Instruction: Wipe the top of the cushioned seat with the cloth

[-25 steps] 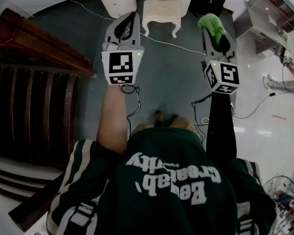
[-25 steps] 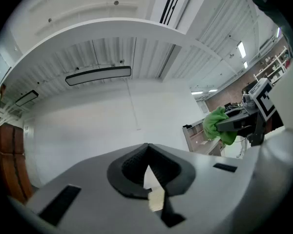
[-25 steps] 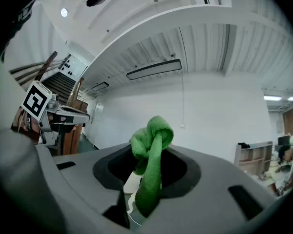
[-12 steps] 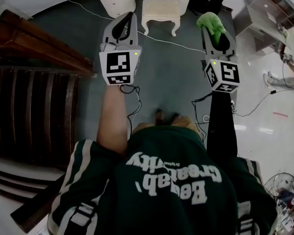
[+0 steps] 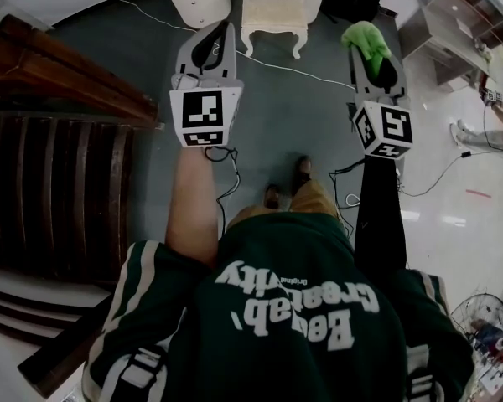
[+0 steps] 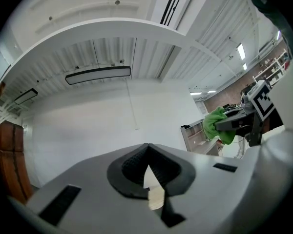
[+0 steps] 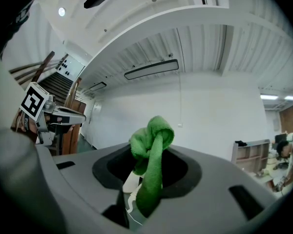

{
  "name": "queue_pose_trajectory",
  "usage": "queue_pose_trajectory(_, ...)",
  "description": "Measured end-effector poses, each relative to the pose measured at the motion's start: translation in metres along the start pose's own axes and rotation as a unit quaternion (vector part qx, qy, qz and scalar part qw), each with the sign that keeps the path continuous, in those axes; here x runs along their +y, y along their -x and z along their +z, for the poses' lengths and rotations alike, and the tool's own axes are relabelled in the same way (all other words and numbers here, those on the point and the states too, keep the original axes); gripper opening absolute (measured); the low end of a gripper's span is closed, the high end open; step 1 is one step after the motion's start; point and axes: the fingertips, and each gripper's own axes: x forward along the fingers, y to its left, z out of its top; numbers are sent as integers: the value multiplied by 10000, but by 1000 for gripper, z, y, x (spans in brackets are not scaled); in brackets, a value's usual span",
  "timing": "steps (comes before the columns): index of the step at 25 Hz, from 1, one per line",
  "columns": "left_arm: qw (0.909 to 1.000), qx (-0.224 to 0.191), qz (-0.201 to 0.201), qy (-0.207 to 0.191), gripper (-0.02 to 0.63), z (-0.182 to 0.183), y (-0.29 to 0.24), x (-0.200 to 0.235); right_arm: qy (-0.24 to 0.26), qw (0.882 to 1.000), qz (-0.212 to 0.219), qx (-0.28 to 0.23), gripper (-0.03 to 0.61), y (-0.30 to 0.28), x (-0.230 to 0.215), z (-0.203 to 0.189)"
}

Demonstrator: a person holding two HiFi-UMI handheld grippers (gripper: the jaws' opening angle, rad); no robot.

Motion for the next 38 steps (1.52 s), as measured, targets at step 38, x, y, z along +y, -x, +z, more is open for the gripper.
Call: queue_pose_trajectory(38, 9983, 429, 225, -337, 15, -76, -257, 42, -495, 9961, 726, -99, 155, -280, -113, -59)
